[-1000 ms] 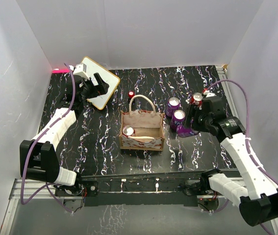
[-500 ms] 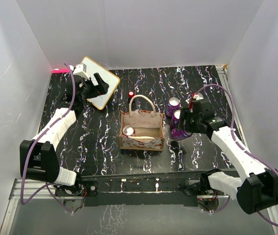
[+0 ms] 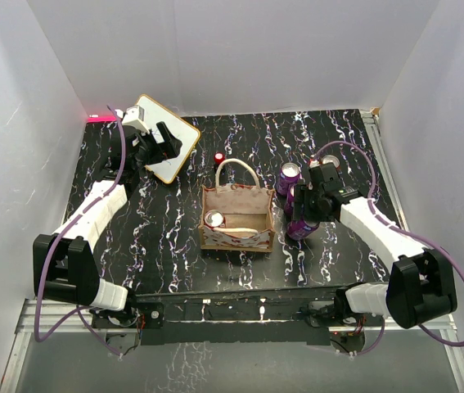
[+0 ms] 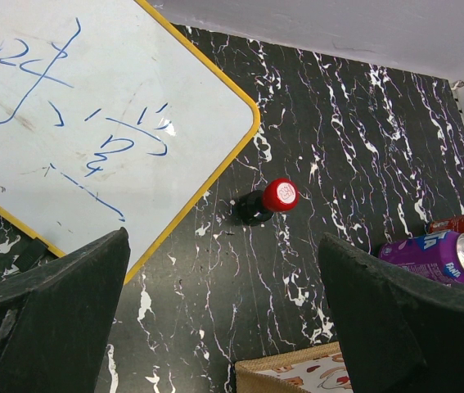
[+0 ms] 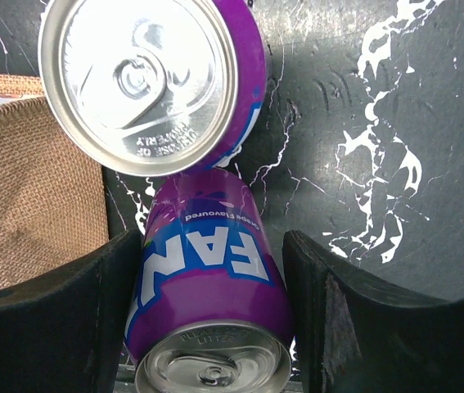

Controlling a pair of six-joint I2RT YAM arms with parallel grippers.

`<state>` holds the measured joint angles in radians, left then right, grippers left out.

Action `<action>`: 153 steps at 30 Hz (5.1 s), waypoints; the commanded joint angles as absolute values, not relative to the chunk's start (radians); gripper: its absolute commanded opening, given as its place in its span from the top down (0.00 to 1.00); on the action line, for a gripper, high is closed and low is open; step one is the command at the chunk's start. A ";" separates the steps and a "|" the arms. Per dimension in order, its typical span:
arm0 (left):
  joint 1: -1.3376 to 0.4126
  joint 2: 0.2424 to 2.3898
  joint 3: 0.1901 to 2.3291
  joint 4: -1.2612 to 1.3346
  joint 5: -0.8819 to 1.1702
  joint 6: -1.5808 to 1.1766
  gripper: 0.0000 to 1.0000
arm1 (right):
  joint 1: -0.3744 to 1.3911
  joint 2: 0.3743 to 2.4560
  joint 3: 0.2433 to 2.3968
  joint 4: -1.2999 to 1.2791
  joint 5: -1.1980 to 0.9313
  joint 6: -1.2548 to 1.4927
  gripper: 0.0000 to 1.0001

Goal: Take the beverage out of the canvas bag

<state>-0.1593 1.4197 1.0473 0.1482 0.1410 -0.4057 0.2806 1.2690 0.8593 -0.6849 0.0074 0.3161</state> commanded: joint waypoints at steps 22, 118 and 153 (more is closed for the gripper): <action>-0.155 1.420 1.085 0.155 0.152 -0.417 0.03 | 0.345 1.380 0.976 -0.630 0.080 0.265 0.40; -0.161 1.458 1.089 0.138 0.132 -0.398 0.03 | 1.003 1.633 1.190 -0.292 0.101 -0.053 0.00; -0.160 1.459 1.089 0.142 0.138 -0.405 0.03 | 0.997 1.501 1.212 -0.140 0.171 -0.082 0.78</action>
<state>-0.1593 1.4681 1.0542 0.1406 0.1284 -0.4046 0.9947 1.6524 1.1870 -0.2836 0.0647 -0.1249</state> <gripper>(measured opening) 0.970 0.691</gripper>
